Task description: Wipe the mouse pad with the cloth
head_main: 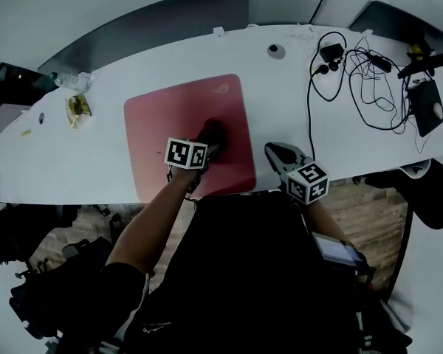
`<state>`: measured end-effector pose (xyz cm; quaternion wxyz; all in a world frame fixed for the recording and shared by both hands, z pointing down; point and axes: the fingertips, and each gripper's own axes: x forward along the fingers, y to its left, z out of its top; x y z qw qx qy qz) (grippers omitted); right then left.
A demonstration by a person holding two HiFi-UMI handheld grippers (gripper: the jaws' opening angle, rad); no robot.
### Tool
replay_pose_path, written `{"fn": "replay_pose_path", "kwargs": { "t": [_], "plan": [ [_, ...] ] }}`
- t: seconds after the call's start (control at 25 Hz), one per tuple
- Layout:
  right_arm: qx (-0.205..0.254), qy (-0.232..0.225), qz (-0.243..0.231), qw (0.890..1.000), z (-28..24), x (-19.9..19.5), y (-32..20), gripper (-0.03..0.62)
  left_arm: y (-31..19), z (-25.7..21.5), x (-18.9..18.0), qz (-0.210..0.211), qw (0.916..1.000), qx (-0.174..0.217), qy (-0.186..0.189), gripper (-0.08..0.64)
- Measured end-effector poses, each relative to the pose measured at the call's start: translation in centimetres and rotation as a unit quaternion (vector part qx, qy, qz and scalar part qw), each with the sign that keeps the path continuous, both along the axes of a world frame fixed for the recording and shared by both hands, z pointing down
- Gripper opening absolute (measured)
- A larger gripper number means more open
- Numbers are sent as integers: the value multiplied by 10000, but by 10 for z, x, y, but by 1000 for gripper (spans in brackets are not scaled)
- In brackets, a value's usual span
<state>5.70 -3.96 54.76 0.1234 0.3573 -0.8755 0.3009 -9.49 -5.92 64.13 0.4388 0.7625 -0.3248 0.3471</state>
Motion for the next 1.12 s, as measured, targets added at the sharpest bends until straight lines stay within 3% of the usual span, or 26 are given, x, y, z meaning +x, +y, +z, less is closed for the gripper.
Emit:
{"fn": "replay_pose_path", "kwargs": {
  "t": [0.56,1.12],
  "plan": [
    [11,135,-276,9995,-1,-38,-2,26,10,2,-101,-519,9984,84,-230,138],
    [46,204,-456,9987,-3,-62,-7,26,21,-1,-205,-1380,9890,134,-515,140]
  ]
}}
